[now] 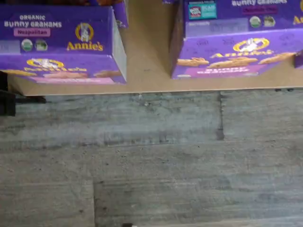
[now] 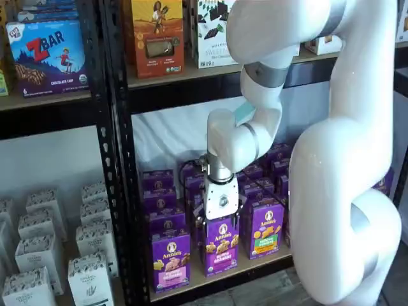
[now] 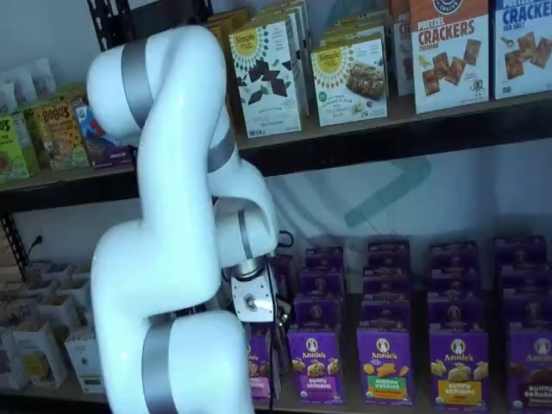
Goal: Pick up the purple box with a pink patch in the middle, on the bottom shelf, the first box from the left
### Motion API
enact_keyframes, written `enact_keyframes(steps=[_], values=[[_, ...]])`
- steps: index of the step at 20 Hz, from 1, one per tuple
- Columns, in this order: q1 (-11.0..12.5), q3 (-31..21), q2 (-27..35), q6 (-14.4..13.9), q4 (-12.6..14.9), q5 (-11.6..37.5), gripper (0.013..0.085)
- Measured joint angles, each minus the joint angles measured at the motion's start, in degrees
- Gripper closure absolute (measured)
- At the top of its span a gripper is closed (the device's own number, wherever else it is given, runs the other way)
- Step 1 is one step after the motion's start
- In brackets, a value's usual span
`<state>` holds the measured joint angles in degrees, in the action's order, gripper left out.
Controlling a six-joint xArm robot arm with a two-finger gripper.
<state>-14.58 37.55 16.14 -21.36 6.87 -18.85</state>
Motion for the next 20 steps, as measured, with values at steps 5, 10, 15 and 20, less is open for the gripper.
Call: enact_keyframes(steps=[5,10,15,20], values=[[-0.57,4.07,4.27,0.46,-1.07,0.28,0.013],[-1.01,8.61,8.94,1.4,-2.52,0.73,0.013],[-1.31,12.66,12.73,1.96,-3.42,1.3,0.013],[-1.4,16.29,15.44,2.03,-3.58,1.4,0.013]])
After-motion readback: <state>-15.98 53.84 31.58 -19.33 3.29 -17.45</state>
